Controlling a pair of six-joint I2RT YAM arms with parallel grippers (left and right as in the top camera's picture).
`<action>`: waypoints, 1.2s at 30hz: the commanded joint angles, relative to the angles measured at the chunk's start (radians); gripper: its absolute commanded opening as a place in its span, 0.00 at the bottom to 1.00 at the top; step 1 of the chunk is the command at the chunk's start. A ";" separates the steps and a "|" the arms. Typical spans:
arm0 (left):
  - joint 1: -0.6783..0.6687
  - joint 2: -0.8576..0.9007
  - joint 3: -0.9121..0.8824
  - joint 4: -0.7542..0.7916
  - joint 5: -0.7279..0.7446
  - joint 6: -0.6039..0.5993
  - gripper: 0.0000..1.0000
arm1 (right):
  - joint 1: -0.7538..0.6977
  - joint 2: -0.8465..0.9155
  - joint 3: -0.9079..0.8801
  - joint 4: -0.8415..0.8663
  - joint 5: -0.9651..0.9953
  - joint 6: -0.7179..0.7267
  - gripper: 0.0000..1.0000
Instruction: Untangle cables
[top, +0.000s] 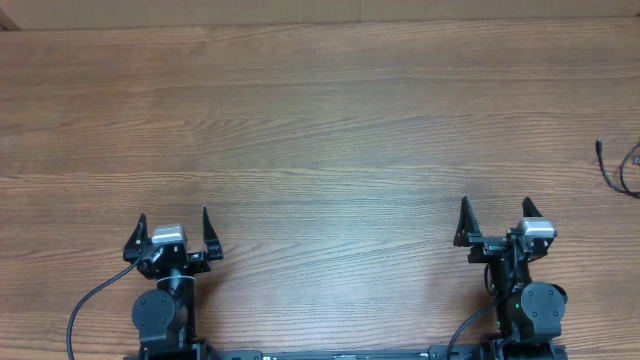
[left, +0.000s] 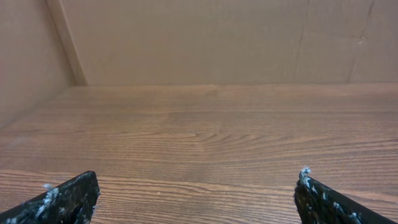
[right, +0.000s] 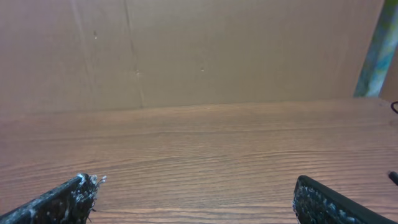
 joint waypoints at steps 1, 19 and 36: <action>-0.002 -0.010 -0.003 0.001 0.005 -0.008 1.00 | -0.010 -0.010 -0.011 0.000 -0.010 -0.019 1.00; -0.002 -0.010 -0.003 0.001 0.005 -0.008 1.00 | -0.027 -0.010 -0.011 0.002 -0.006 -0.019 1.00; -0.002 -0.010 -0.003 0.001 0.005 -0.008 1.00 | -0.043 -0.010 -0.011 -0.002 -0.057 0.015 1.00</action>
